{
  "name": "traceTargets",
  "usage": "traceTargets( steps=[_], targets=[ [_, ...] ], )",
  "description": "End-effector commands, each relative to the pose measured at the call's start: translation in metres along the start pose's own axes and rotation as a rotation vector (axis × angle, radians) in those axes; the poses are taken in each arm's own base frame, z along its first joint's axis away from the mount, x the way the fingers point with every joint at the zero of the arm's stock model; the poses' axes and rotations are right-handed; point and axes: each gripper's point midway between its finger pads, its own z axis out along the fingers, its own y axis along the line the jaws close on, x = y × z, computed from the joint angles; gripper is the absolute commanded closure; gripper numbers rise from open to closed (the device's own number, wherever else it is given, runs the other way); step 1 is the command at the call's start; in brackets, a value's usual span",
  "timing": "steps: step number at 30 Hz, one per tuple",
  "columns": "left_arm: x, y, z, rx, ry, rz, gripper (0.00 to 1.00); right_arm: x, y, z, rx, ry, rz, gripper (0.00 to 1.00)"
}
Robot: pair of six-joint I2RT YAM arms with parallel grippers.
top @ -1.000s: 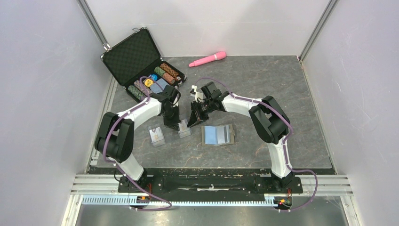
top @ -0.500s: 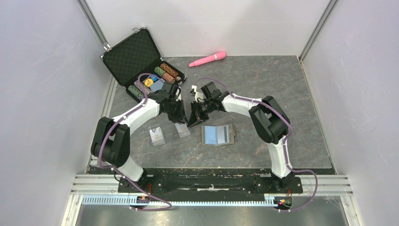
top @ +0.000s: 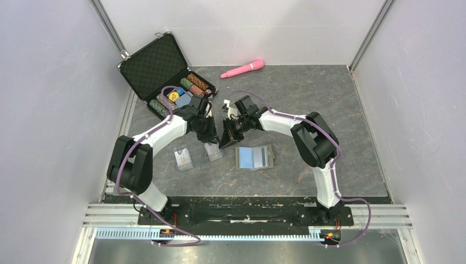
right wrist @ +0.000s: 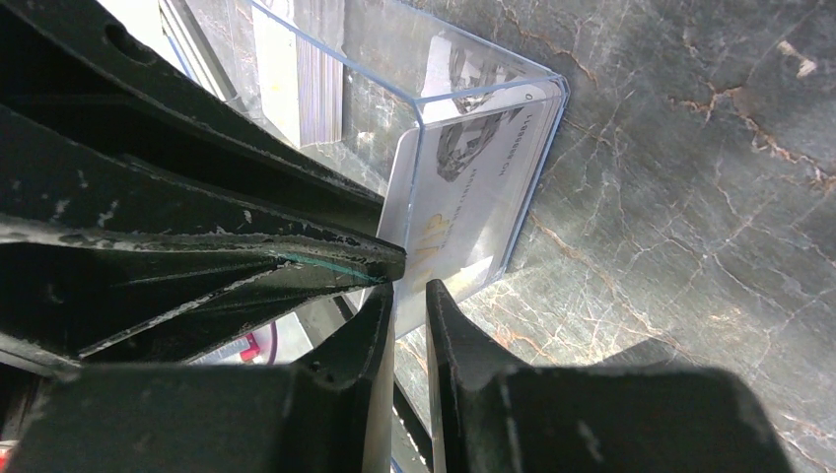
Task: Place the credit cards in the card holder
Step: Pick up the credit card from the storage box.
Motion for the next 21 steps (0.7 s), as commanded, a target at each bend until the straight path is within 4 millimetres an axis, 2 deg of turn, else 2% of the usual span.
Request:
traceTargets(
  steps=[1,5,8,13,19,21],
  targets=[
    [0.007,0.013,0.002,-0.059,0.016,0.024,0.75,0.019,0.004,0.006,-0.015,0.062,-0.016,0.88],
    [0.01,0.018,0.001,-0.076,0.013,0.032,0.75,0.02,0.004,0.006,-0.015,0.063,-0.015,0.87],
    [0.014,0.02,0.003,-0.076,0.02,0.031,0.83,0.02,0.004,0.006,-0.015,0.063,-0.015,0.87],
    [0.02,0.024,0.005,-0.084,0.03,0.026,0.85,0.02,0.004,0.006,-0.015,0.062,-0.016,0.87],
    [0.021,0.031,-0.004,-0.116,-0.004,0.033,0.79,0.019,0.005,0.006,-0.015,0.06,-0.018,0.87],
    [0.021,0.033,-0.005,-0.122,-0.009,0.037,0.72,0.02,0.004,0.006,-0.014,0.061,-0.016,0.87]
  ],
)
